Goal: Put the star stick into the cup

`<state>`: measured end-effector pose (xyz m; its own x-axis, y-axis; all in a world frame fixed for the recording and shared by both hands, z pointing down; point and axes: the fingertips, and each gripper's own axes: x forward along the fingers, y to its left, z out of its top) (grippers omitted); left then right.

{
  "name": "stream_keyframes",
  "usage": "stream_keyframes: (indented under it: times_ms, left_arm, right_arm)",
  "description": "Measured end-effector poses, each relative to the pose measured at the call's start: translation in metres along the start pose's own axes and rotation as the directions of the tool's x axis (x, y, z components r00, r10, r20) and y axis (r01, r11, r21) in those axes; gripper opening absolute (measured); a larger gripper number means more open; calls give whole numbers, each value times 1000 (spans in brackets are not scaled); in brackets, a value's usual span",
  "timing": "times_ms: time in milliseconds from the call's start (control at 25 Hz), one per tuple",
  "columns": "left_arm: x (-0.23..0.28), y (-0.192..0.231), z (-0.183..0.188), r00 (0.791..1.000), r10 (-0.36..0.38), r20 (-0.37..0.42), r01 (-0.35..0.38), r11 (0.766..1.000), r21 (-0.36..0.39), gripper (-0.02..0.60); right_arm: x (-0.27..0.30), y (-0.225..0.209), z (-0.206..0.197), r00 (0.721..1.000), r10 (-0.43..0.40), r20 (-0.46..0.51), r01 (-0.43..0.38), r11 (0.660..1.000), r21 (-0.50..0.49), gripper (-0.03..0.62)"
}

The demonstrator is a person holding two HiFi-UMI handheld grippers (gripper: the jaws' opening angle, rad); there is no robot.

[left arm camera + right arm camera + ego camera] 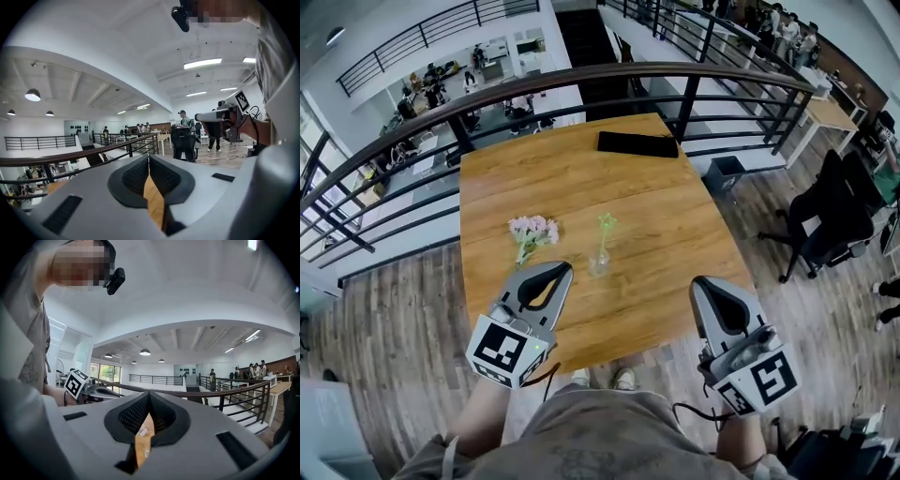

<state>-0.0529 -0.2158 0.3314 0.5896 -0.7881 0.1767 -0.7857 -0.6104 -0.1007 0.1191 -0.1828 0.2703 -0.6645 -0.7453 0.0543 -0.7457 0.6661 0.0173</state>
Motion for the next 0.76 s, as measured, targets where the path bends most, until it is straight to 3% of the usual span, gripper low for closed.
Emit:
stream_keyframes:
  times_ms: [400,760]
  left_arm:
    - [-10,-5,-11,1000,13,-14,-14,999,-40,18]
    - [-11,-5,-13,999,7,-34,-8,1000,-25,18]
  right_arm:
    - [6,16,-26,997,58,-54,-56,998,31,29]
    - [10,19,-24,996,65,-57,-63,998,30,29]
